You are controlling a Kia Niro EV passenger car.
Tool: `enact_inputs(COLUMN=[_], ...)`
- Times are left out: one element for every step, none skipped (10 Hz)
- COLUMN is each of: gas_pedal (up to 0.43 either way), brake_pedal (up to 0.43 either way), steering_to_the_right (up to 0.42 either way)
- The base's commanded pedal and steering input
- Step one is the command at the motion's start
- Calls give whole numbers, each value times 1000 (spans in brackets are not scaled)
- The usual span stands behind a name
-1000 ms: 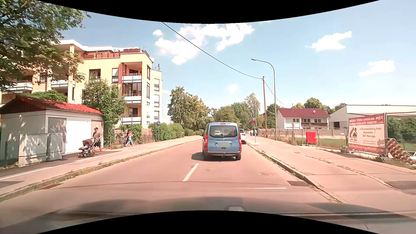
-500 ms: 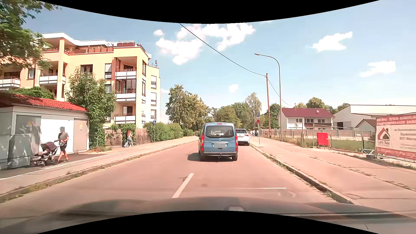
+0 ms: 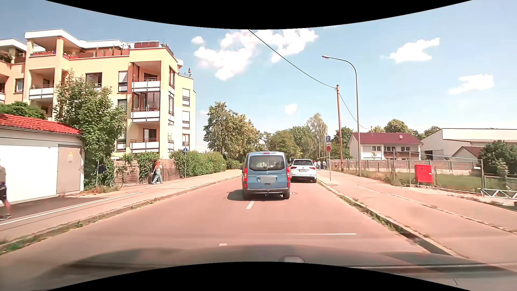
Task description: Follow the waypoints while adhering to traffic rules and regulations
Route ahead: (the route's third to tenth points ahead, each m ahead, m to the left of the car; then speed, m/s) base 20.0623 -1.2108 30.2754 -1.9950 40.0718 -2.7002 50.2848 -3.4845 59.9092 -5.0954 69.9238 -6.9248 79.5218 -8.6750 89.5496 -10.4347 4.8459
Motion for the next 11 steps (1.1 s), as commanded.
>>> enact_inputs(gas_pedal=[169,138,138,138,157,209,209,209,248,260,260], brake_pedal=[0,0,0,0,0,0,0,0,0,0,0], steering_to_the_right=[-22,-21,-21,-21,-21,-21,-20,-19,-18,-17,-16])
